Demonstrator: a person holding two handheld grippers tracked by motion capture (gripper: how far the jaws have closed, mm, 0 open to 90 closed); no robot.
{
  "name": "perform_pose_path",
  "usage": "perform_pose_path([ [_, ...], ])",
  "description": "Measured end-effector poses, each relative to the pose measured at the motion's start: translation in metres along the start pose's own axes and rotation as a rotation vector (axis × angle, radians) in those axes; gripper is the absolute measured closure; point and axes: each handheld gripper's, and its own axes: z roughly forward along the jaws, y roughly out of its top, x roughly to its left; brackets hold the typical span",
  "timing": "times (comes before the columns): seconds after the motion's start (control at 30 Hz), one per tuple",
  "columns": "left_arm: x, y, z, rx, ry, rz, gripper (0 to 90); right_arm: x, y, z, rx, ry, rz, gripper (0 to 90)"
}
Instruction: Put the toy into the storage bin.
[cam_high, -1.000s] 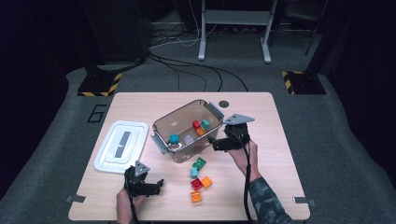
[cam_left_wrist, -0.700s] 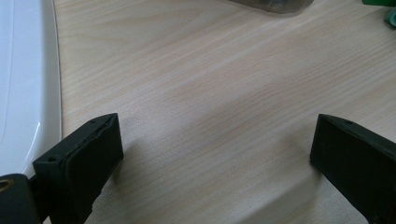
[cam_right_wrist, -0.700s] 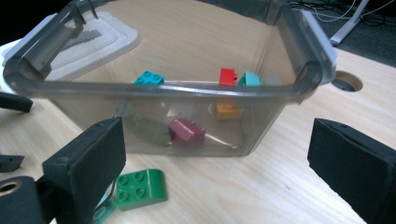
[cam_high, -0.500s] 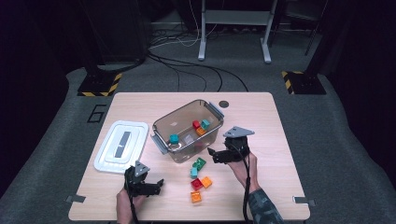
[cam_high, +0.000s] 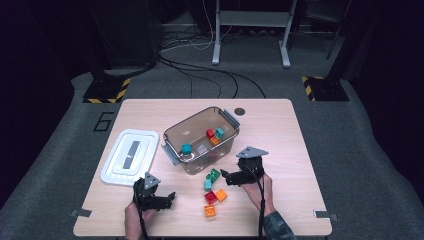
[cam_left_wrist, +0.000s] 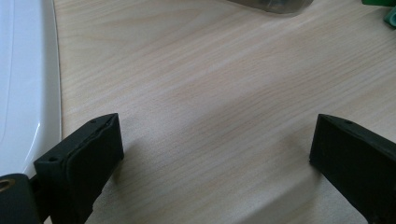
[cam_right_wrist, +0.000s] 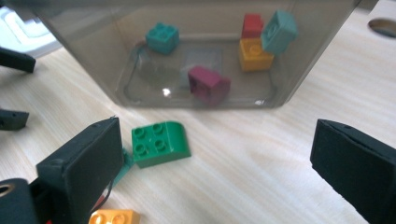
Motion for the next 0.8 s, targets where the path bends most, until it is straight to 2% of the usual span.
perform_pose_path([
  [0.43, 0.000, 0.000, -0.001, 0.002, 0.005, 0.008, 2.6, 0.017, -0.020, 0.016, 0.066, 0.030, -0.015, 0.0],
  [0.8, -0.001, 0.000, -0.001, 0.000, 0.006, 0.009, 2.7, 0.034, -0.050, 0.021, 0.136, 0.077, -0.068, 0.0],
])
